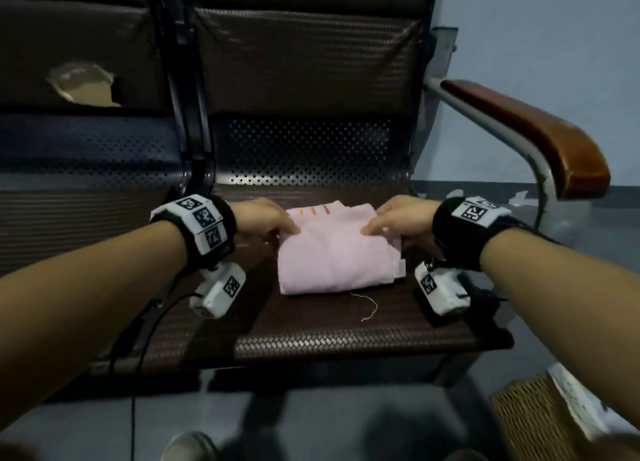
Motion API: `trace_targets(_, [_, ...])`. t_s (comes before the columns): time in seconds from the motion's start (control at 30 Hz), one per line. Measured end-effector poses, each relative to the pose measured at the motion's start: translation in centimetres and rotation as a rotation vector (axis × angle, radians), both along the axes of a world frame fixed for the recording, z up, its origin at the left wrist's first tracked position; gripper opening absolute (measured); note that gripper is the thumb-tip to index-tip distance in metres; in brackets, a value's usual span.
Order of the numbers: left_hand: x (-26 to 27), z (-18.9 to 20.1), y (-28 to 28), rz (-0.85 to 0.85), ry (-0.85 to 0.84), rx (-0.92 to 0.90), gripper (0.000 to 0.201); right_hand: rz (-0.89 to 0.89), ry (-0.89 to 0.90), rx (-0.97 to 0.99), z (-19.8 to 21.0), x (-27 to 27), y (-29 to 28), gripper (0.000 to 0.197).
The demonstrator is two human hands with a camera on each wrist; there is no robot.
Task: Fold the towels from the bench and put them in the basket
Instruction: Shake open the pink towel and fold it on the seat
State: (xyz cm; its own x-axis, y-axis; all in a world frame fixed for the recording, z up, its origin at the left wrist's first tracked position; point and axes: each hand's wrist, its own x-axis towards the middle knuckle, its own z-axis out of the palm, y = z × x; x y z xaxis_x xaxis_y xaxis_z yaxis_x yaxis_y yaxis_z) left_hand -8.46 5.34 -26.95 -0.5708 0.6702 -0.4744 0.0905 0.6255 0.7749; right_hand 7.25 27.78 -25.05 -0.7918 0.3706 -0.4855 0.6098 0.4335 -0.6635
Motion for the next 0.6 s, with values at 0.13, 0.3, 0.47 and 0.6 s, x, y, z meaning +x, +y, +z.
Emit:
trace_targets(0.13, [-3.1, -2.5, 2.0, 0.236, 0.13, 0.11, 0.013, -0.069, 0.126, 0.063, -0.7, -3.6, -0.1, 0.005])
trace_targets(0.3, [-5.6, -5.2, 4.3, 0.372, 0.31, 0.149, 0.021, -0.17, 0.21, 0.242, -3.4, -7.5, 1.1, 0.016])
trace_targets(0.47, [-7.1, -7.0, 4.5, 0.423, 0.338, 0.052, 0.006, -0.083, 0.194, 0.209, -5.0, -8.6, 1.5, 0.035])
trace_targets(0.6, [-5.7, -6.9, 2.4, 0.407, 0.418, 0.024, 0.005, 0.088, 0.215, 0.214, -4.7, -7.4, 1.0, 0.061])
